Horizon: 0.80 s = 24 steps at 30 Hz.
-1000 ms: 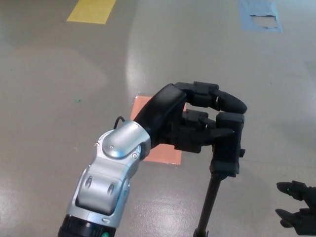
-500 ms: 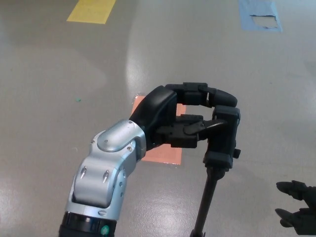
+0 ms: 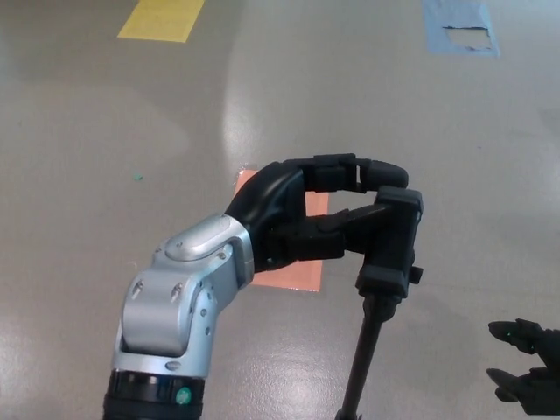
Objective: The robot uses its left hand to grab the top of a phone stand kept on the floor and rotates it anti-clockwise
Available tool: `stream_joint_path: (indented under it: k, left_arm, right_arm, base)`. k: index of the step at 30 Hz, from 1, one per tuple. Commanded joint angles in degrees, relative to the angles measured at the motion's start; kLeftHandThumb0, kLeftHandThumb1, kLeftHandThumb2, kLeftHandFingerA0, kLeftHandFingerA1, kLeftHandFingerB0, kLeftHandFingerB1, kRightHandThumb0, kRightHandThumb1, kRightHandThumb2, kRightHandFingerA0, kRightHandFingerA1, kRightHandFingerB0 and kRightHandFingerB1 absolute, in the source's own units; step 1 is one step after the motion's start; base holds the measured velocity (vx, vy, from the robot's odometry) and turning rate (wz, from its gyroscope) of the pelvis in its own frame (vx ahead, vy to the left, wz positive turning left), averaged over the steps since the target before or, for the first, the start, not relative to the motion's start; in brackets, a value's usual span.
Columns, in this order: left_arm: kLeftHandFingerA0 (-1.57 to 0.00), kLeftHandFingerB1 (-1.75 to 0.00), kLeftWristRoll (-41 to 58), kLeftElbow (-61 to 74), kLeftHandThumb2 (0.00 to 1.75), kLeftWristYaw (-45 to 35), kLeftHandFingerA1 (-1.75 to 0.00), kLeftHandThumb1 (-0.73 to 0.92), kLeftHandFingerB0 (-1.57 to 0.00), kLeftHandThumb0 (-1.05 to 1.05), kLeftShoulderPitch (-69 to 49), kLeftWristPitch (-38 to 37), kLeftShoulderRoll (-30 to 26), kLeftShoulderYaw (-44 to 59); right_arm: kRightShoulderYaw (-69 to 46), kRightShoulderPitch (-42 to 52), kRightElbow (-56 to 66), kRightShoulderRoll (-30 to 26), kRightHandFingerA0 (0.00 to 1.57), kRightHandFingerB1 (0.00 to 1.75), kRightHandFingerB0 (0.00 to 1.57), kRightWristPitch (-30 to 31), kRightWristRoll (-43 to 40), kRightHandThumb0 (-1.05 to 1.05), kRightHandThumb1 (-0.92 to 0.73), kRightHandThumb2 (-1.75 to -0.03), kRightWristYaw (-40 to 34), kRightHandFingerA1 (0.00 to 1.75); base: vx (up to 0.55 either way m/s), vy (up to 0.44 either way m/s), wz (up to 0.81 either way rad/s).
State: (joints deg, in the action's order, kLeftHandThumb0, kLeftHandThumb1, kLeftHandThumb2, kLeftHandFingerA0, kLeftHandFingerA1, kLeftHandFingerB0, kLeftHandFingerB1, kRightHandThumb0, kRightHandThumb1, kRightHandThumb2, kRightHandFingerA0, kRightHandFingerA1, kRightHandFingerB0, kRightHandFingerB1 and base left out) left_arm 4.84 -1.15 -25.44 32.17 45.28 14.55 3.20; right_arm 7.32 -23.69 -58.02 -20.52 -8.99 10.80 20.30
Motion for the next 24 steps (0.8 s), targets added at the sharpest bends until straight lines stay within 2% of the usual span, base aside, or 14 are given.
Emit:
stream_joint_path:
  k: [1,19,20,21,22,23,24]
  left_arm:
    - [-1.18,-0.6,8.12,-1.21,0.63,4.13,-0.73,0.76,-0.88,-0.21,5.92,25.54,3.24,6.75]
    - [-1.19,-0.59,9.9,-0.13,0.63,4.44,-0.73,0.74,-0.9,-0.22,6.28,28.02,1.83,6.09]
    - [-1.04,-0.52,9.51,0.51,0.6,3.68,-0.62,0.67,-0.79,-0.29,5.53,26.48,1.0,4.29]
    - [-1.04,-0.52,9.24,1.0,0.6,3.14,-0.62,0.67,-0.79,-0.29,4.97,25.36,0.38,2.95]
    - [-0.29,-0.29,9.91,1.21,0.59,-2.64,-0.38,0.61,-0.23,-0.54,3.67,20.69,-3.49,-1.4]
    - [-0.29,-0.29,10.28,1.15,0.59,-4.07,-0.38,0.61,-0.23,-0.54,3.47,19.73,-4.46,-2.28]
    - [0.0,-0.13,10.23,1.64,0.84,-5.95,-0.17,0.49,0.0,-0.73,3.01,17.67,-6.13,-4.15]
  right_arm:
    - [0.45,-2.27,0.46,-0.93,0.54,0.17,0.04,4.85,0.48,-0.52,-0.79,-0.67,1.88,0.41]
    - [1.69,-3.45,0.27,-0.96,0.53,0.17,0.03,5.43,1.19,-0.52,-0.79,-0.67,1.84,0.41]
    - [1.58,-3.24,0.45,-1.09,0.5,0.17,0.02,5.31,0.97,-0.51,-0.79,-0.67,2.22,0.42]
    - [1.51,-3.08,0.6,-1.19,0.5,0.17,0.02,5.23,0.79,-0.51,-0.79,-0.67,2.5,0.42]
    - [2.83,-3.19,0.53,-2.12,0.48,0.27,0.11,4.77,1.92,-0.55,-0.86,-0.65,4.04,0.38]
    - [3.25,-3.27,0.49,-2.36,0.48,0.27,0.11,4.68,2.28,-0.55,-0.86,-0.65,4.4,0.38]
    - [3.63,-3.51,0.37,-2.52,0.47,0.31,0.22,4.85,2.52,-0.54,-0.85,-0.65,4.76,0.39]
  base:
    - [0.0,0.0,0.0]
    - [0.0,0.0,0.0]
    - [0.0,0.0,0.0]
    - [0.0,0.0,0.0]
    - [0.0,0.0,0.0]
    - [0.0,0.0,0.0]
    - [0.0,0.0,0.0]
